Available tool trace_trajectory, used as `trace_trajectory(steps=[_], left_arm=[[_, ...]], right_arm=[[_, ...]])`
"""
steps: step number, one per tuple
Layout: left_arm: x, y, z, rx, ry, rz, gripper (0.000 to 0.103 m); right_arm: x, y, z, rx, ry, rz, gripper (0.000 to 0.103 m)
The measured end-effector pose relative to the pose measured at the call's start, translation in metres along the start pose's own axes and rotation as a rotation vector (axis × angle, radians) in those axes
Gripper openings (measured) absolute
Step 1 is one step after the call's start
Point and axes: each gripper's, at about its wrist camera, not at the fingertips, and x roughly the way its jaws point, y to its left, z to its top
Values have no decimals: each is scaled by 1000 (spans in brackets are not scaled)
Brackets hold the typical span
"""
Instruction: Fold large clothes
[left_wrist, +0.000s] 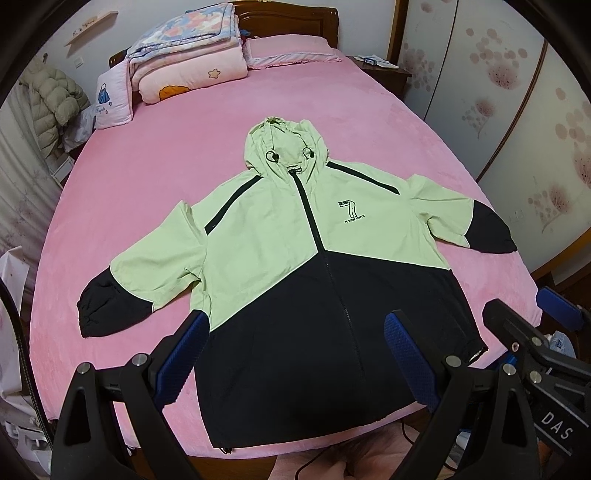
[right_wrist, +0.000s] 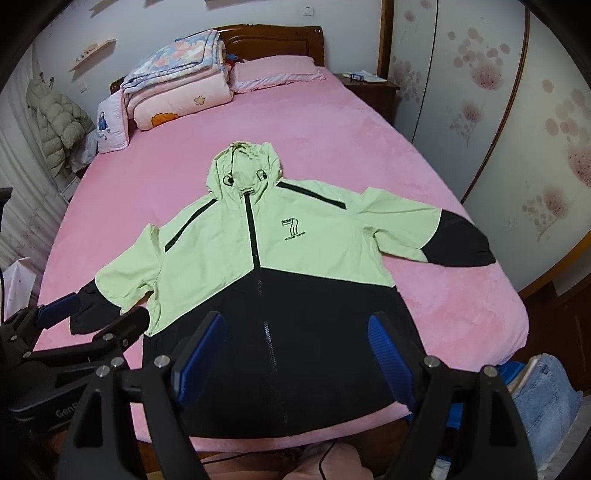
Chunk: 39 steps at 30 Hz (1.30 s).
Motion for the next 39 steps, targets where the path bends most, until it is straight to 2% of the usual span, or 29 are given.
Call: trace_trajectory(steps=[13,18,23,25,28,33,37,39], left_arm=[[-2,-6,8,5,-20,-9,95],[-1,-12,13,6,-29,1,95],[1,-19,24,-21,-43,20,95],[0,-24,30,-38,-61,18,95],[-3,-36,41,-70,-100,16,95],[-8,-66,63,-103,-154,47,96],[-9,-91,81,-107,-187,-7,95],[-9,-107,90,-98,-200,18,95]], right_arm=[[-2,-9,6,35,-19,1,95],[-2,-11,8,34,-19,4,95],[0,-24,16,36,-30,55,95],[2,-32,23,24,-45,74,96],[7,-42,33,-6,-54,109,103],[10,-76,58,-41,-88,177,103],[14,-107,75,-45,-114,215,103],[18,-126,84,-43,-121,240,103]])
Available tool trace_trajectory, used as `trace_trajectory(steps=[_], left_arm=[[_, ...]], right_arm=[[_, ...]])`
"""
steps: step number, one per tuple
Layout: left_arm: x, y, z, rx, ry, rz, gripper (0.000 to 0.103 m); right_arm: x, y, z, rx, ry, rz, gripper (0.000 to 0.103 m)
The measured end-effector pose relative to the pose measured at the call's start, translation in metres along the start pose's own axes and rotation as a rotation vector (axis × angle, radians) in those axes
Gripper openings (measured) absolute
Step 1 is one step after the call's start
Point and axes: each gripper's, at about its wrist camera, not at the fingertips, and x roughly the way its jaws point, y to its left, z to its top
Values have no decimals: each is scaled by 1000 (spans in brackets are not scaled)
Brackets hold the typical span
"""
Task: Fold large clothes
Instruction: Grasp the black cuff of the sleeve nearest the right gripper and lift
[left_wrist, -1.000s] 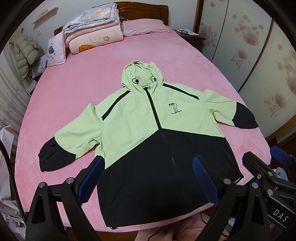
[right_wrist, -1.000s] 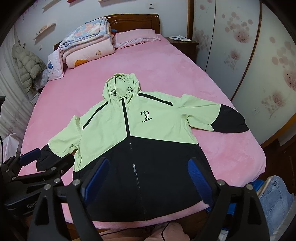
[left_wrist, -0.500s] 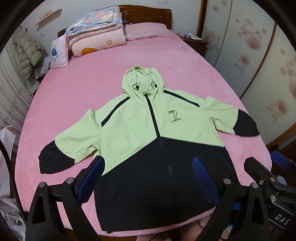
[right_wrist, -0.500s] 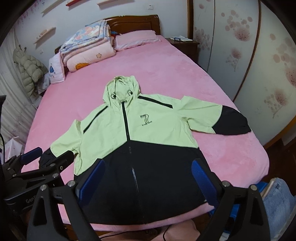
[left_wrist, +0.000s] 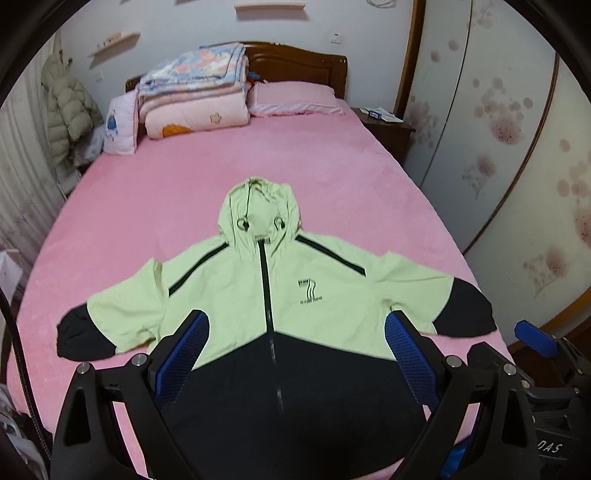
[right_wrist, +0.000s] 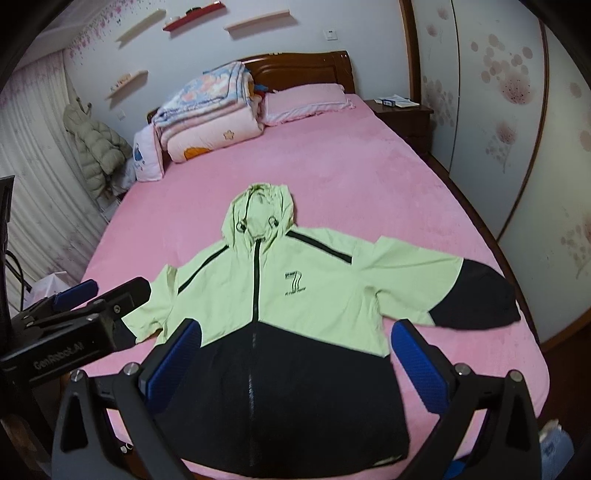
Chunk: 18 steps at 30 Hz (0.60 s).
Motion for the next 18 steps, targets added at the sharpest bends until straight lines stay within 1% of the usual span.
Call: trace_trajectory(steps=[1,4,9,12,14,18], left_arm=[[1,-12,5,15,-8,14,95],[6,-39,15,34,2,21,95],[30,-85,37,12,57,-1,95],[39,-111,47,13,51,-18,95],[46,-131,52,50,34,-22,95],[65,-165,58,136,-3,-24,95]], right_arm=[[2,-6,3,0,-1,6,103],[3,-32,15,-2,-19,10,103],[10,-75,34,-13,-39,-13,103],[21,-106,42,5,-19,-40,103],[28,-122,44,30,-7,-56,103],[46,-163,43,60,5,-117,103]])
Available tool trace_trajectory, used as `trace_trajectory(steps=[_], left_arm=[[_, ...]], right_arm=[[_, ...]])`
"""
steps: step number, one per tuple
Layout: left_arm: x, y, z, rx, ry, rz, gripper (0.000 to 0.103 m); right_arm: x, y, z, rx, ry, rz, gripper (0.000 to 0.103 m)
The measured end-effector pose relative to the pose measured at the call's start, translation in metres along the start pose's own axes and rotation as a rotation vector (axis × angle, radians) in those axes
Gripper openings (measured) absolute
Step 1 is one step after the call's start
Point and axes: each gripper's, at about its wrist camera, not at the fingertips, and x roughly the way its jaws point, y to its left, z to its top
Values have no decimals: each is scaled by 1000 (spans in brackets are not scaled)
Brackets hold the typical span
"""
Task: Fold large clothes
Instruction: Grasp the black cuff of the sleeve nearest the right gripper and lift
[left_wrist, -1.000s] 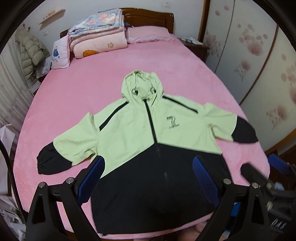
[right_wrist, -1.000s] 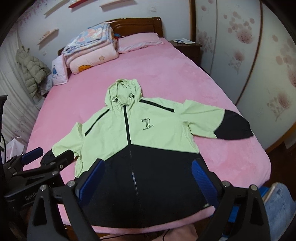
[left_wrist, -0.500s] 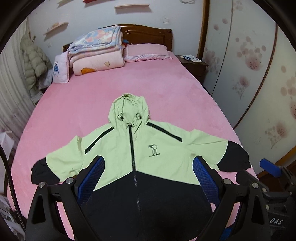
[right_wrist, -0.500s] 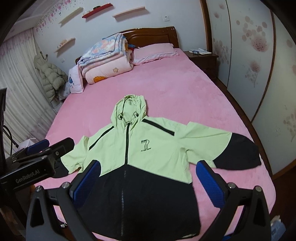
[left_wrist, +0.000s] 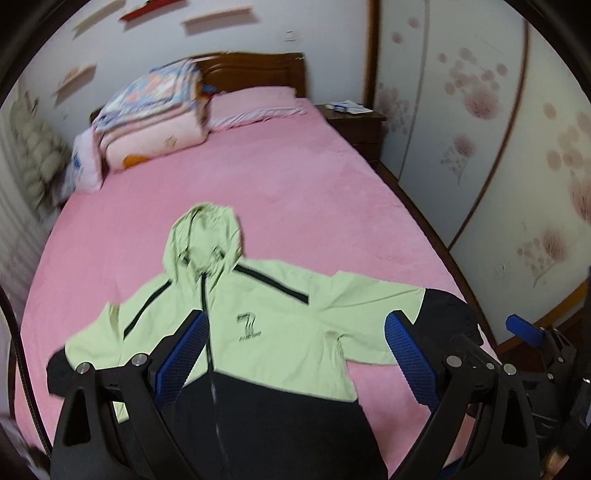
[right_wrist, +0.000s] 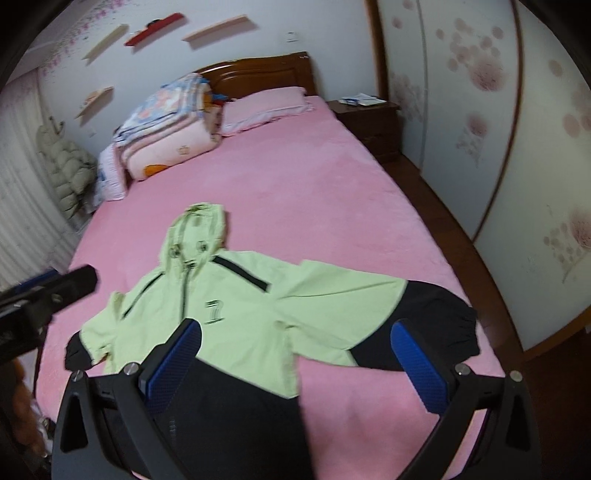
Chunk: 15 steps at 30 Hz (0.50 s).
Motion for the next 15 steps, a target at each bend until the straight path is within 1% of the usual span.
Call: trace_trajectory(steps=[2,3,4,5,7,8,9,10,12,13,15], left_arm=[[13,-14,5,22,-23,-14,95],[22,-23,7,37,-32,-21,95],[30,-30,8,55,-33,-21,95],[43,-39,9,82,-23,-17,95],[68,-53,8,113,6,-33,95],[82,-60,6,115,26,-41,95],[96,-65,5,112,45,-51,95],[112,-72,3,108,70,-68,95],[142,-84,-2,102,110,-99,95],[161,-90,-6,102,131,-100,95],[185,-95,-16,104,161,-92,95]], right_arm=[[14,-19,-3,27,35,-19,103],[25,-31,-4,54,73,-18,103],[37,-44,-6,89,114,-2,101],[48,-57,-9,123,145,9,97],[64,-75,-18,174,187,13,90],[75,-88,-23,208,211,4,85],[80,-96,-27,229,220,0,82],[87,-106,-31,253,229,-8,80],[101,-127,-42,305,240,-27,79],[105,-134,-46,323,243,-21,77],[117,-151,-56,367,256,-17,70]])
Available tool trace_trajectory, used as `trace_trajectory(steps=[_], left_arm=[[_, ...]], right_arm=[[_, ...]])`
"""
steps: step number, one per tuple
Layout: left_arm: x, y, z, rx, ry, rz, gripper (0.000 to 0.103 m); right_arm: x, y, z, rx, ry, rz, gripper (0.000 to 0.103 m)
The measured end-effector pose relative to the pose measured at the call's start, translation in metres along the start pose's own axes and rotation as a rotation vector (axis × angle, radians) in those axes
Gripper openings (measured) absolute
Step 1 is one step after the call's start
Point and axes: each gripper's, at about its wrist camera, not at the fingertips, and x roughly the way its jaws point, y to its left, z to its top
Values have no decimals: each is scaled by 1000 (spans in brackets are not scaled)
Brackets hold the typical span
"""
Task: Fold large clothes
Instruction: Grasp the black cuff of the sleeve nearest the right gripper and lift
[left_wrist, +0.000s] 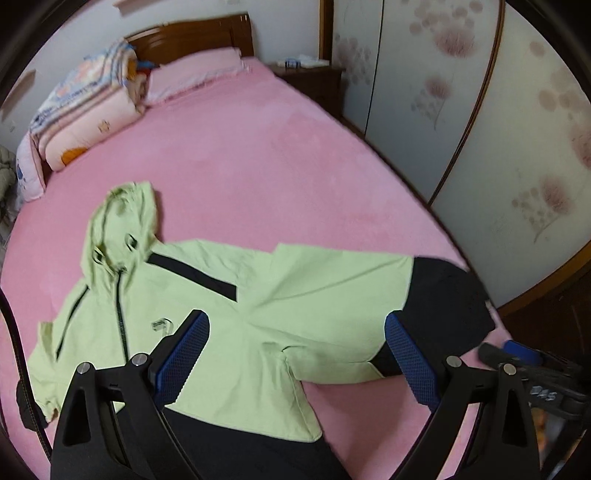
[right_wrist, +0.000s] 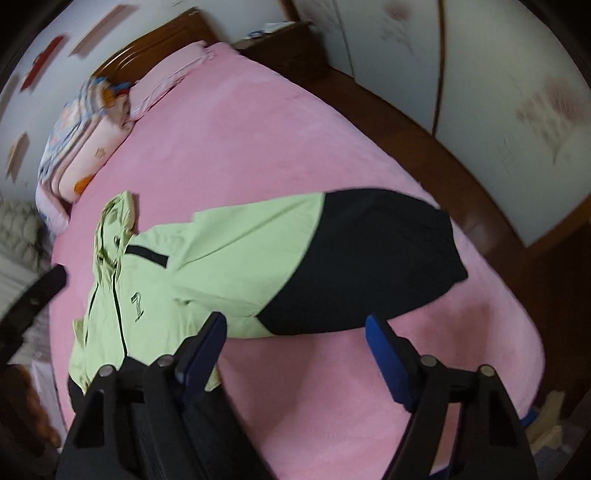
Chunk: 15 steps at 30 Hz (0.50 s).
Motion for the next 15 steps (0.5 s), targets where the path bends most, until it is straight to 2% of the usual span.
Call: trace_trajectory(steps=[2,5,7,12,15], left_arm=[[28,-3,-3,-7,47,4,93],[57,-9,-9,-2,80,-2,93],[73,-12,-13,12,97,9,92],[100,-13,-18,42,121,64,92],[111,-15,-20,54,138,80,93]], right_arm=[[14,-24,0,48,18,3,59],[35,-54,-1,128,53,15,51],[47,-71,-2,171,72,32,50],[73,-113,-8,306,102,8,50],[82,-130,-12,391,99,31,50]])
